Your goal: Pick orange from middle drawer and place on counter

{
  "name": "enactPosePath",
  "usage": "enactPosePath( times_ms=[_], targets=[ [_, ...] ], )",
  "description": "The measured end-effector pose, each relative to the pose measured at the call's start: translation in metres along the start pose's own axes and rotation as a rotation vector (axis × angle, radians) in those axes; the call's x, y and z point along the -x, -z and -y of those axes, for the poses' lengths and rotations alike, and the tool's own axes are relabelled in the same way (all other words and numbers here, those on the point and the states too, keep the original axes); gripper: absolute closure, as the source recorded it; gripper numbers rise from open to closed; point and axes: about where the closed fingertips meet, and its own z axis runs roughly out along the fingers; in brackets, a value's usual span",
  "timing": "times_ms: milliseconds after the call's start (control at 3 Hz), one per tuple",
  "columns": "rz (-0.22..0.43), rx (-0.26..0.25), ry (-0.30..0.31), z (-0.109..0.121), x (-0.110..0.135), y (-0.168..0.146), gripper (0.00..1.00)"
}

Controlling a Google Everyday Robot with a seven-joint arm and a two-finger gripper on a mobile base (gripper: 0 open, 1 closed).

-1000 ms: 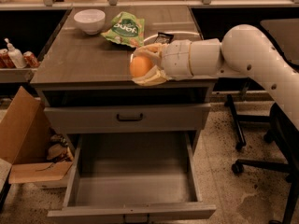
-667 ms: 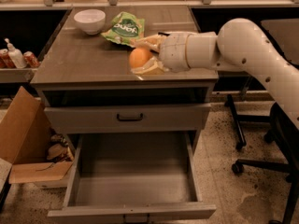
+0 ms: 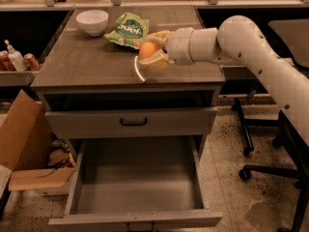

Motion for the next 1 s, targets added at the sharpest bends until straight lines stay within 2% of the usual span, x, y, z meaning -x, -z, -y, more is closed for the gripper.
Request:
enactPosePath(
  times_ms=[333,1000],
  targets=[
    [0.001,-0.001,-0.001,0.001,0.000,0.000,1.00],
    [0.009,-0.056,-0.095,0.018,-0.008,0.011,1.00]
  ],
)
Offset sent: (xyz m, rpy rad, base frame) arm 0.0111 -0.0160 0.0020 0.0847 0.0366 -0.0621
